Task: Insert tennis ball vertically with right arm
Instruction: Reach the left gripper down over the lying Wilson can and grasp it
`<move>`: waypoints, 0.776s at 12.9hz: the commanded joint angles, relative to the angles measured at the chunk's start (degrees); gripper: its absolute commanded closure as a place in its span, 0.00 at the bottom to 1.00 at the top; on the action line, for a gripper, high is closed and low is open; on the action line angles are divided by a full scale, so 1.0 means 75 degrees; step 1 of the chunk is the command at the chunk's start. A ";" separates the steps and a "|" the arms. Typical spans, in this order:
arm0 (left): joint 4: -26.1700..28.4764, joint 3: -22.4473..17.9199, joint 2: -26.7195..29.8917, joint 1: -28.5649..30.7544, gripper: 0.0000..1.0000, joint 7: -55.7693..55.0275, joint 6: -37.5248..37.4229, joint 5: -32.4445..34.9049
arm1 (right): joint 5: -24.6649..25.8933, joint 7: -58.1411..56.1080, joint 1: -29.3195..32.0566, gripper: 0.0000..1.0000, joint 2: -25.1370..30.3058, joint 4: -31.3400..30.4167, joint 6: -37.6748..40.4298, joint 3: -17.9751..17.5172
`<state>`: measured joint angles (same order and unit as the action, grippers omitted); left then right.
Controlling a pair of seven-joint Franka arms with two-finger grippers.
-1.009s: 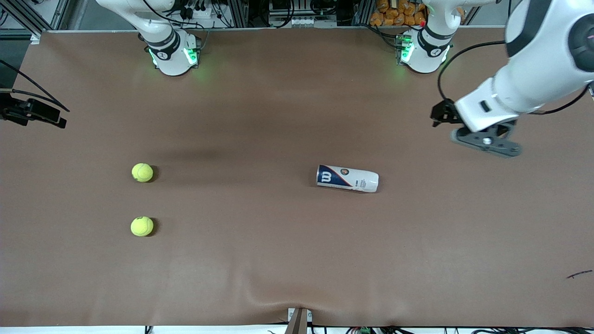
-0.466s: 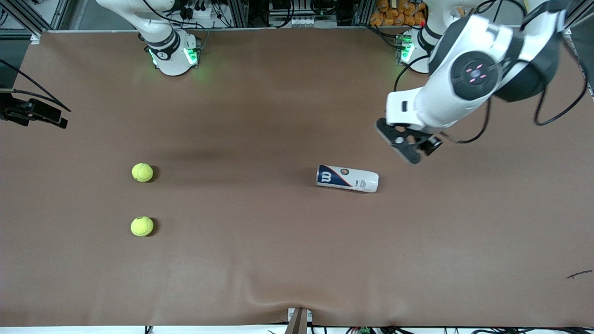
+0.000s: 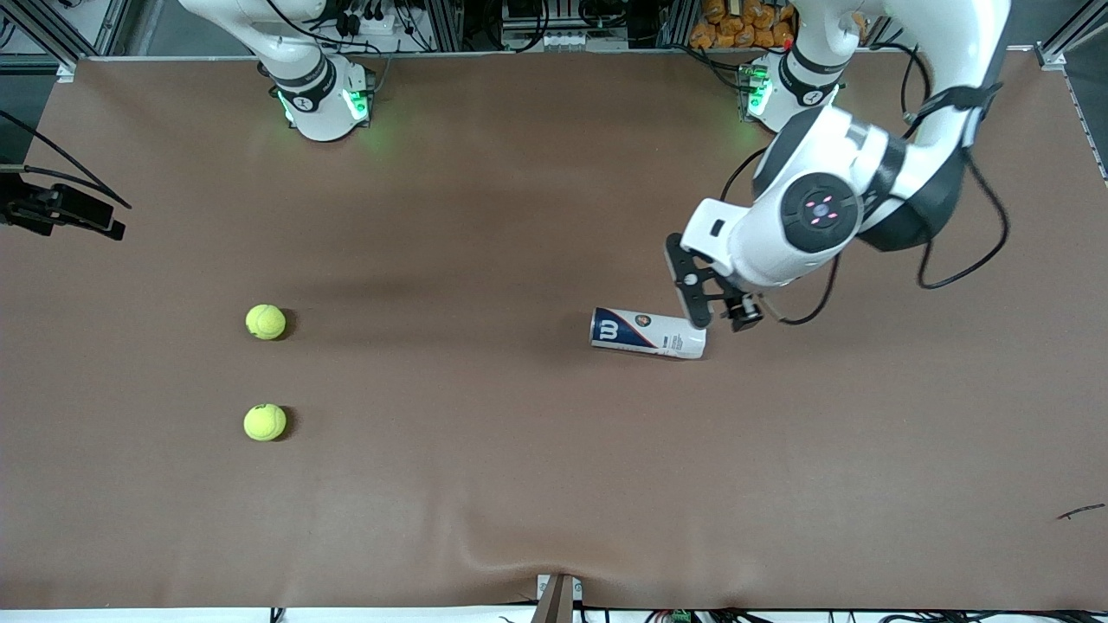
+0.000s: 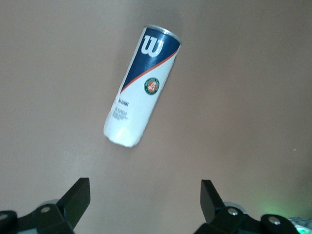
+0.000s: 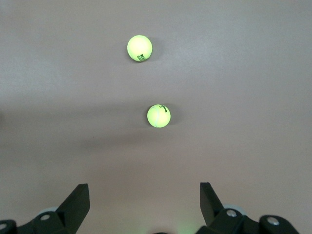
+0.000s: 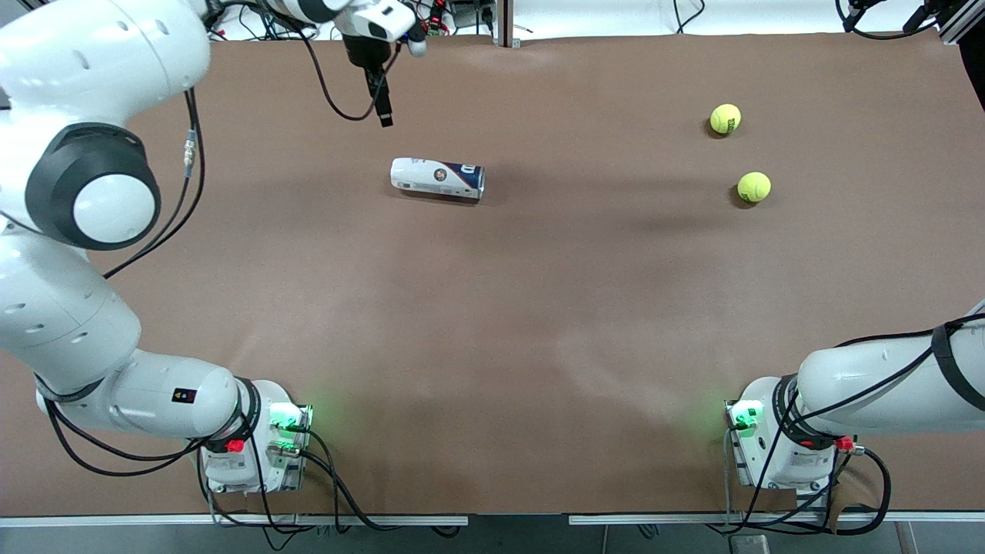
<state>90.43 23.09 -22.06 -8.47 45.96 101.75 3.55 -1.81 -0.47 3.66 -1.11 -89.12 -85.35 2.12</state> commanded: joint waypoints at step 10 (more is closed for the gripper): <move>0.2450 0.0039 -0.0549 -0.0464 0.00 0.0775 0.4361 0.1236 | 0.0088 -0.0019 0.0062 0.00 0.0254 0.0035 0.0013 -0.0072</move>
<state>107.60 23.43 -25.21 -11.77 50.84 130.77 11.10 -1.81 -0.49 3.65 0.18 -88.99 -85.48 1.91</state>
